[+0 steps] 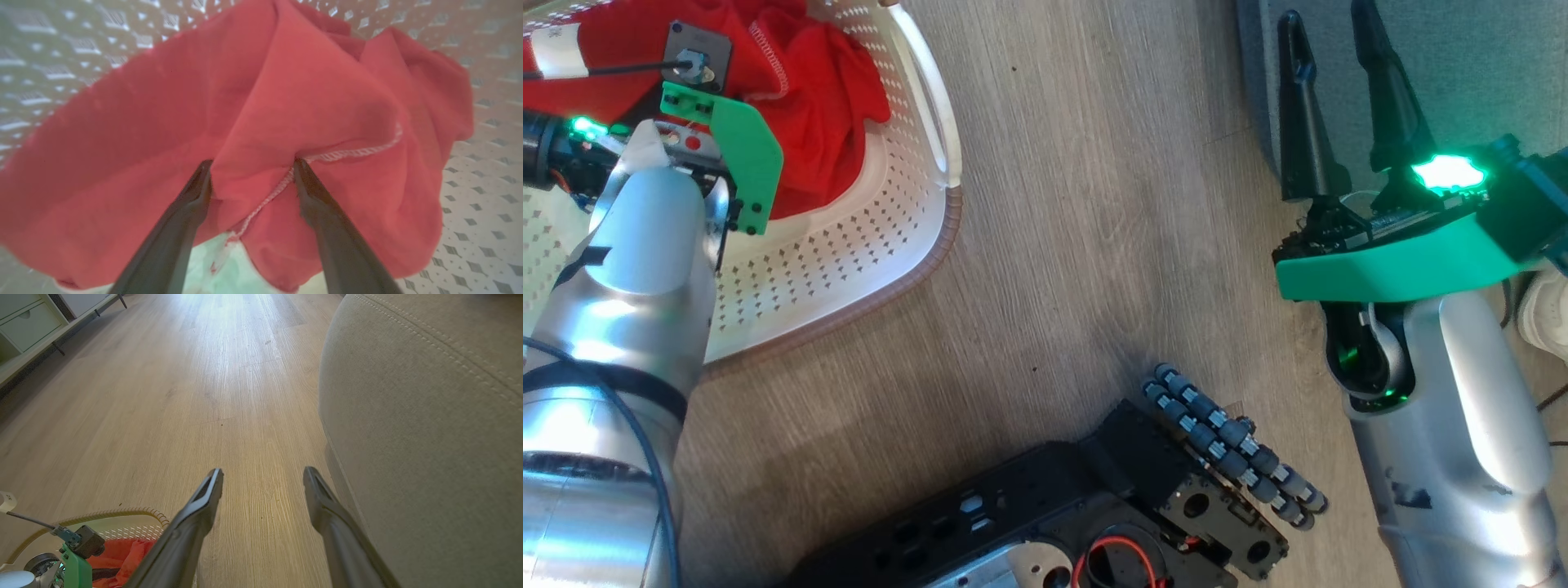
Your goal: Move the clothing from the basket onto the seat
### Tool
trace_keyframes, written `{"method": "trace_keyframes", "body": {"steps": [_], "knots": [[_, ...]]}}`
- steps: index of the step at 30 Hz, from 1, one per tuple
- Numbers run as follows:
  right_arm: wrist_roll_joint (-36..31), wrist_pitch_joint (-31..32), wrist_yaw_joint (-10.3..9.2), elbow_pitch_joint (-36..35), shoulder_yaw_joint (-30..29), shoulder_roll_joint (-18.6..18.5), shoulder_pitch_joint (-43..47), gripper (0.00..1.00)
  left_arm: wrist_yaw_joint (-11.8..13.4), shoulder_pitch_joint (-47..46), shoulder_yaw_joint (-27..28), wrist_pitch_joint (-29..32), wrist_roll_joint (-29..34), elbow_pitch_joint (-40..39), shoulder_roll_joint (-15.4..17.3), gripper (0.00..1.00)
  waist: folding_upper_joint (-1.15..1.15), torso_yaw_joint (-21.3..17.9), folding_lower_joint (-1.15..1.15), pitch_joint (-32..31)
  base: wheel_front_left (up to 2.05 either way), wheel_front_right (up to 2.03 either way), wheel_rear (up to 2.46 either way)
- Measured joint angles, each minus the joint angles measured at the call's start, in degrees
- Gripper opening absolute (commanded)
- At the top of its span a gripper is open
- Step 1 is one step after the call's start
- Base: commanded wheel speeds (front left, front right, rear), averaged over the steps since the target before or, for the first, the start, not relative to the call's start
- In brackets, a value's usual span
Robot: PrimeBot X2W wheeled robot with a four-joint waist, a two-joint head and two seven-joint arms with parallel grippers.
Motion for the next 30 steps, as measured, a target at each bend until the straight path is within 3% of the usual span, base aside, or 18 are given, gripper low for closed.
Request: {"method": "trace_keyframes", "body": {"steps": [8, 9, 10, 11, 12, 20, 30], "knots": [[0.5, 0.0, 0.00, -0.2, 0.1, 0.0, 0.0, 1.00, -0.2, -1.0, -1.1, -0.6, 0.0, 2.8, -0.2, 1.00, 0.00, -0.4, 0.00, 0.4, 0.00, 0.00, 0.00], [0.6, 0.0, 0.00, -0.3, 0.3, 0.0, 0.0, 1.00, -0.2, -1.1, -1.5, -0.8, 0.0, 3.1, -0.2, 0.89, 0.00, -0.4, 0.00, 0.5, 0.00, 0.00, 0.00], [0.6, 0.0, 0.00, -0.4, 0.4, 0.0, 0.0, 1.00, -0.2, -1.1, -1.9, -1.1, 0.0, 3.3, -0.2, 0.47, 0.00, -0.6, 0.00, 0.6, 0.00, 0.00, 0.00], [0.7, 0.0, 0.00, -0.5, 0.4, 0.0, 0.0, 1.00, -0.6, -1.2, -2.1, -1.1, 0.0, 3.6, -0.2, 0.28, 0.00, -0.7, 0.00, 0.7, 0.00, 0.00, 0.00], [1.0, 0.0, 0.00, -0.5, 0.4, 0.0, 0.0, 1.00, -0.6, -1.2, -2.3, -1.3, 0.0, 3.8, -0.2, 0.00, 0.00, -0.8, 0.00, 0.7, 0.00, 0.00, 0.00], [0.9, 0.0, 0.00, 0.2, -0.9, 0.0, 0.0, 1.00, -1.2, -1.2, -2.5, -5.3, -0.9, 5.0, -1.4, 0.00, 0.00, -0.5, 0.00, -0.9, 0.00, 0.00, 0.00], [-3.0, 0.0, 0.00, 1.9, -3.5, 0.0, 1.6, 1.00, -4.2, 2.2, 0.1, -15.7, -6.9, 2.8, -5.6, 0.00, 0.00, 4.1, 0.00, -8.0, 0.00, 0.00, 0.00]]}}
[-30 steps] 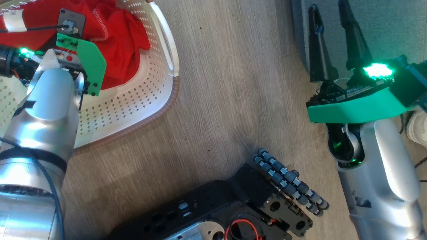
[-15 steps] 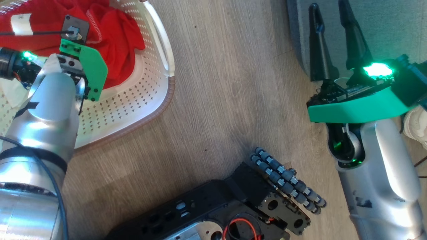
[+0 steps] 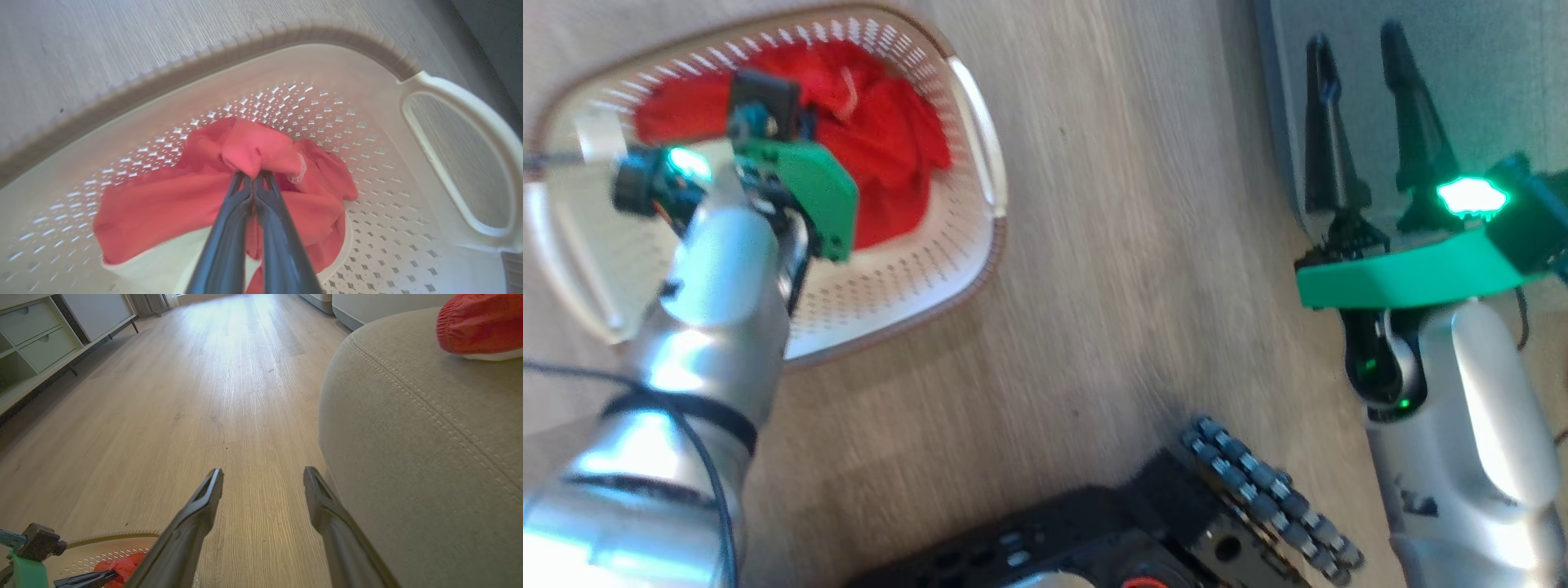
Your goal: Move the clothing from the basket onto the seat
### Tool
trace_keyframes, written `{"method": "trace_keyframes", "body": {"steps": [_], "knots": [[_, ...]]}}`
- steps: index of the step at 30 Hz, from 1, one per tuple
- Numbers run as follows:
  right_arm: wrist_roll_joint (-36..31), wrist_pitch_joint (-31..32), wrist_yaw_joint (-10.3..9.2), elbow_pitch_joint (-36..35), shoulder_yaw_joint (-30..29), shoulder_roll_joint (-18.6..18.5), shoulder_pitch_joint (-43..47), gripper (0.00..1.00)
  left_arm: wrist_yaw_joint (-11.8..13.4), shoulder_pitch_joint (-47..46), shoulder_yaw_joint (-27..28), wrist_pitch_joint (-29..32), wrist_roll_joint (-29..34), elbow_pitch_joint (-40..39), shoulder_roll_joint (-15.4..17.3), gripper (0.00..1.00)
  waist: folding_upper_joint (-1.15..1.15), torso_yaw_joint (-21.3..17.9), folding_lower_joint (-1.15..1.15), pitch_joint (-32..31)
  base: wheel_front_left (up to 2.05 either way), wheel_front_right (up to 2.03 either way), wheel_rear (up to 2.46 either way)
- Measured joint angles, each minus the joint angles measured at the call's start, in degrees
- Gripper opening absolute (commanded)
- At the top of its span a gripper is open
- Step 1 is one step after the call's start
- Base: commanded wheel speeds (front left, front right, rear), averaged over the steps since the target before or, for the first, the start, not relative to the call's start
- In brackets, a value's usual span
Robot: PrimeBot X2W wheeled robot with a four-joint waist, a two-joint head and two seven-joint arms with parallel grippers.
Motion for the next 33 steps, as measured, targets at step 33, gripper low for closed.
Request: {"method": "trace_keyframes", "body": {"steps": [33], "knots": [[-14.3, 0.0, 0.00, 8.4, -6.6, 0.0, 21.0, 1.00, 2.0, 45.9, 11.5, -1.5, -8.1, -41.0, 0.7, 0.00, 0.00, 15.8, -0.01, -43.6, 0.00, 0.00, 0.00]]}}
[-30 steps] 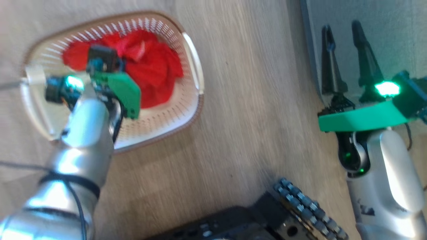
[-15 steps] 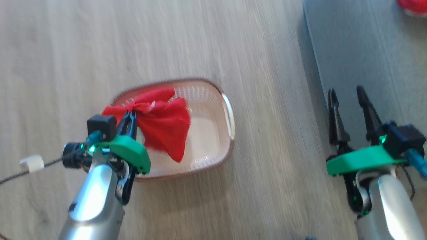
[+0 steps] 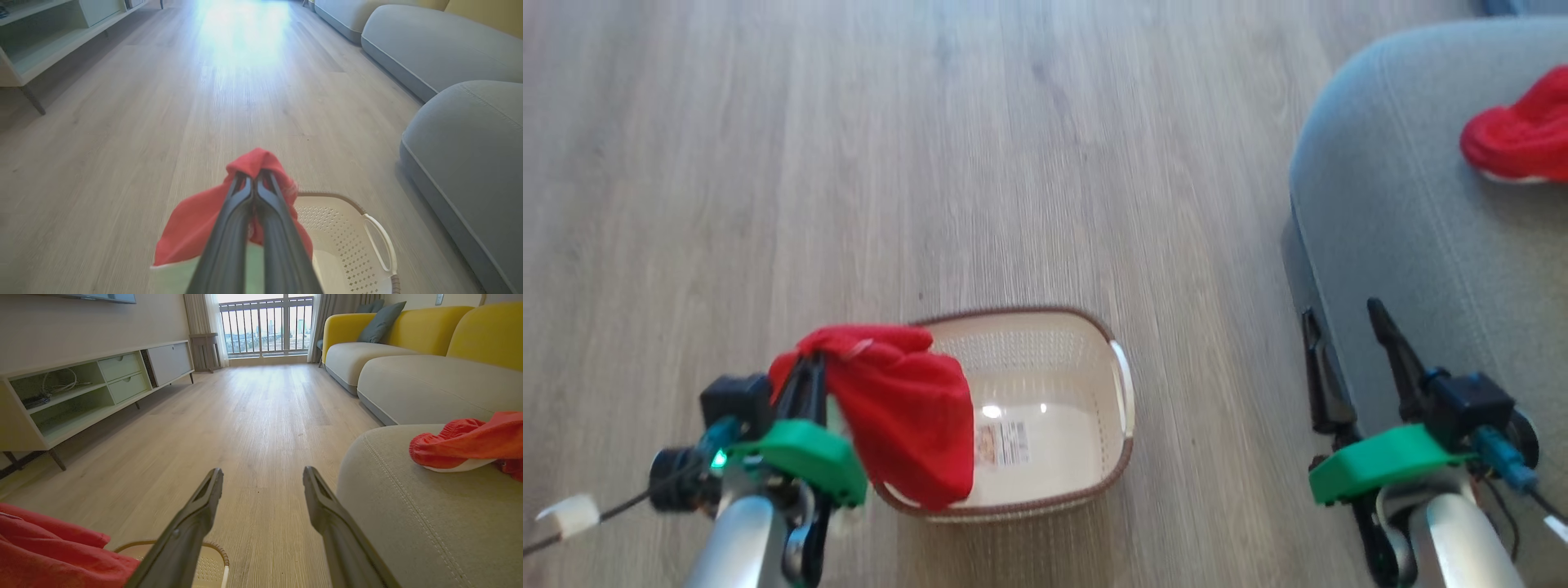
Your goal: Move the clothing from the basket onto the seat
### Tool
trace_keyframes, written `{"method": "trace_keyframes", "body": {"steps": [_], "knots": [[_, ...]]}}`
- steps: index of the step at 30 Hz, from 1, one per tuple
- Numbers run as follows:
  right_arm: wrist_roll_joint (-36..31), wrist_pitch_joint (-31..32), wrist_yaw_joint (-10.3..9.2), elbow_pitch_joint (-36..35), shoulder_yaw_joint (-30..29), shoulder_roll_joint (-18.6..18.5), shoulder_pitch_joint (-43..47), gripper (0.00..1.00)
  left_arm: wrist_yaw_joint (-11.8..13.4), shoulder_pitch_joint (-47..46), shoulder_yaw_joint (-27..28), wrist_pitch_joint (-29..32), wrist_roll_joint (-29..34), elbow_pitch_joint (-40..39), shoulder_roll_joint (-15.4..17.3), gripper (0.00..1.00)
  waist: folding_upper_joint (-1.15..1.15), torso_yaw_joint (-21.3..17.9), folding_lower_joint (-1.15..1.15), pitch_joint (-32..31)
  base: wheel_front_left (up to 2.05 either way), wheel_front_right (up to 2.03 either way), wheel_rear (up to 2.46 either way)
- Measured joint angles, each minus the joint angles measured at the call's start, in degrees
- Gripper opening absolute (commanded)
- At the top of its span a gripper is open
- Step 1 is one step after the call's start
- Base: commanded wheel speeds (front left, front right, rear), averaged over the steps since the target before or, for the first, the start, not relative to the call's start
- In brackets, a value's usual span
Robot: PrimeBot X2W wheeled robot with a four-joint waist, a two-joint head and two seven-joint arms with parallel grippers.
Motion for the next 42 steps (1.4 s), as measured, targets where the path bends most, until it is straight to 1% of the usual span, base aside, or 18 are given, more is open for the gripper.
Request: {"method": "trace_keyframes", "body": {"steps": [5, 11, 15, 23, 25, 34, 38, 40, 42], "knots": [[0.0, 0.0, 0.00, 0.5, 0.6, 0.0, 2.0, 1.00, 0.7, 3.3, 1.4, 0.0, -0.3, -1.4, 1.1, 0.00, 0.00, 0.3, 0.00, -3.3, 0.00, 0.00, 0.00], [0.0, 0.0, 0.00, 0.9, 0.6, 0.0, 3.5, 1.00, 1.2, 4.9, 1.6, 0.0, -0.9, -3.0, 1.7, 0.00, 0.00, 0.7, 0.00, -5.4, 0.00, 0.00, 0.00], [0.0, 0.0, 0.00, 1.0, 0.7, 0.0, 3.9, 1.00, 1.7, 5.8, 2.1, 0.0, -1.2, -3.8, 2.1, 0.00, 0.00, 1.0, 0.00, -5.7, 0.00, 0.00, 0.00], [0.0, 0.0, 0.00, 1.1, 1.0, 0.0, 4.2, 1.00, 1.8, 6.6, 2.6, 0.0, -1.8, -5.2, 2.5, 0.00, 0.00, 1.6, 0.00, -6.0, 0.00, 0.00, 0.00], [0.0, 0.0, 0.00, 1.1, 1.1, 0.0, 4.2, 1.00, 2.2, 6.6, 2.6, 0.1, -1.8, -5.5, 2.5, 0.00, 0.00, 1.7, 0.00, -6.0, 0.00, 0.00, 0.00], [0.0, 0.0, 0.00, 1.1, 1.7, 0.0, 4.1, 1.00, 2.5, 6.7, 2.4, 0.6, -1.8, -7.2, 3.2, 0.00, 0.00, 1.4, 0.01, -5.7, 0.00, 0.00, 0.00], [0.2, 0.0, 0.00, 1.1, 4.3, -0.3, 4.0, 1.00, 2.5, 6.7, 1.2, 1.1, -1.8, -9.3, 3.4, 0.00, -0.01, 1.4, 0.01, -5.5, 0.00, 0.00, 0.00], [0.9, 0.0, 0.00, 1.1, 7.3, -0.7, 3.7, 1.00, 2.1, 6.6, -0.2, 1.5, -1.6, -10.7, 3.4, 0.00, -0.01, 1.4, 0.01, -5.5, 0.00, 0.00, 0.00], [1.7, 0.0, 0.00, 1.2, 11.2, -1.3, 2.7, 1.00, 1.0, 6.6, -2.2, 2.3, -1.0, -12.4, 3.3, 0.00, -0.01, 1.5, 0.01, -5.5, 0.00, 0.00, 0.00]]}}
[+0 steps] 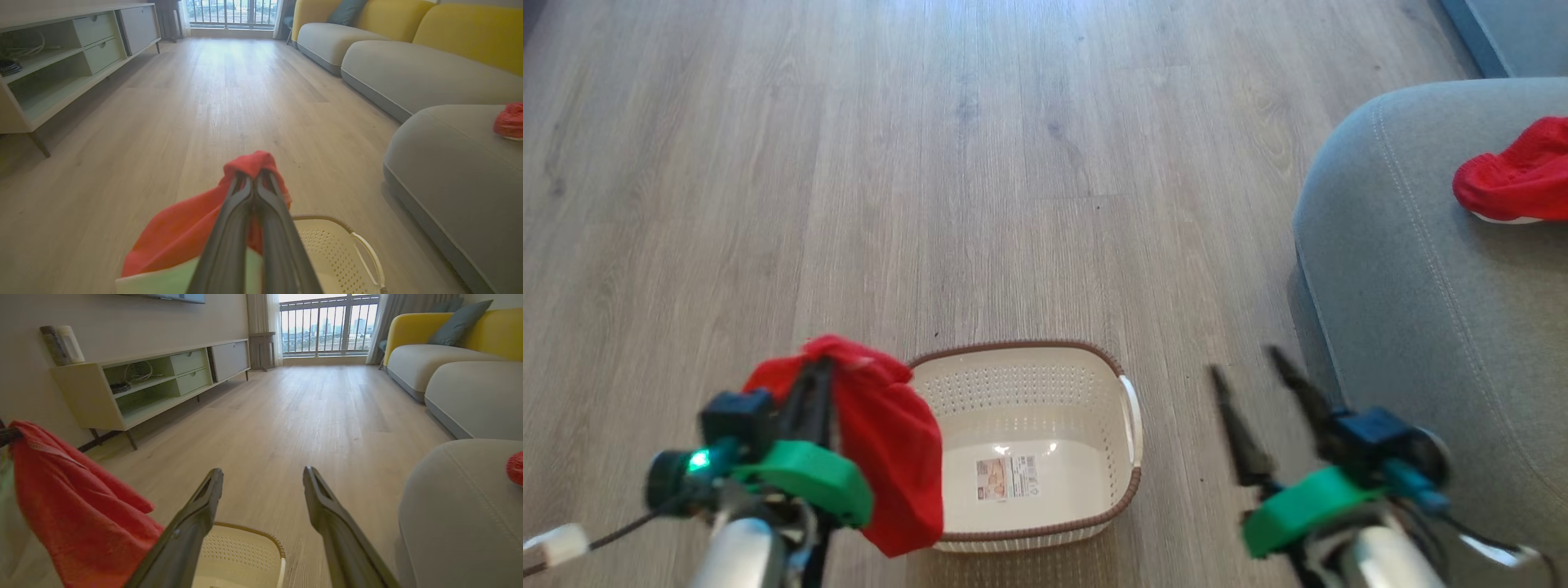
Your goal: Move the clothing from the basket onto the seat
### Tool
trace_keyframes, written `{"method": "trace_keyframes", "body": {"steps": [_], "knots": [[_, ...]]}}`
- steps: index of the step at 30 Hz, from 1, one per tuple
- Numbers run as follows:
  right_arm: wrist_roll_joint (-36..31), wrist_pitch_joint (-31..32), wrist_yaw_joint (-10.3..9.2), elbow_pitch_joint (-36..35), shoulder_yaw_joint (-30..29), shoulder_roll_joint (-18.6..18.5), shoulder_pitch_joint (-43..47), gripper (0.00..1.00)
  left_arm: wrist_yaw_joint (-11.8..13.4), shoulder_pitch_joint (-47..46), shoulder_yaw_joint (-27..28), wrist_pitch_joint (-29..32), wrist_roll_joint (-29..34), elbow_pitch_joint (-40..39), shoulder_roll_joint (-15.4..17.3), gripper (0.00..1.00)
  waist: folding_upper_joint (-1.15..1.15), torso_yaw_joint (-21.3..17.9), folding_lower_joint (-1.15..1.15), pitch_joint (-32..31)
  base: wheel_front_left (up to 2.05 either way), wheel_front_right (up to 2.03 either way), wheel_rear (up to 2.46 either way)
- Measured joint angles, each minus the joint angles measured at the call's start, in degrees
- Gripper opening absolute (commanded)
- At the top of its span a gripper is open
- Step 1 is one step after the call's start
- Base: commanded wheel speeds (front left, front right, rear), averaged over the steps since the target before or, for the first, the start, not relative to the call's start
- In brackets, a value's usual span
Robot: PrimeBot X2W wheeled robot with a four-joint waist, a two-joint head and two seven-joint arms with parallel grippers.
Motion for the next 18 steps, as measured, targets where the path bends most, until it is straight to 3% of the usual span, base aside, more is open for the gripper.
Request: {"method": "trace_keyframes", "body": {"steps": [11, 18], "knots": [[4.8, 0.0, 0.00, 1.8, 20.5, -3.6, -9.0, 1.00, -3.5, -2.4, -10.0, 3.0, 2.6, -6.7, -2.7, 0.00, 0.00, 0.8, 0.00, -0.2, 0.00, 0.00, 0.00], [7.1, 0.0, 0.00, 3.3, 25.1, -5.4, -12.1, 1.00, -5.2, -3.7, -16.5, 4.6, 2.8, -10.3, -4.2, 0.00, 0.00, 1.7, 0.00, -0.5, 0.00, 0.00, 0.00]]}}
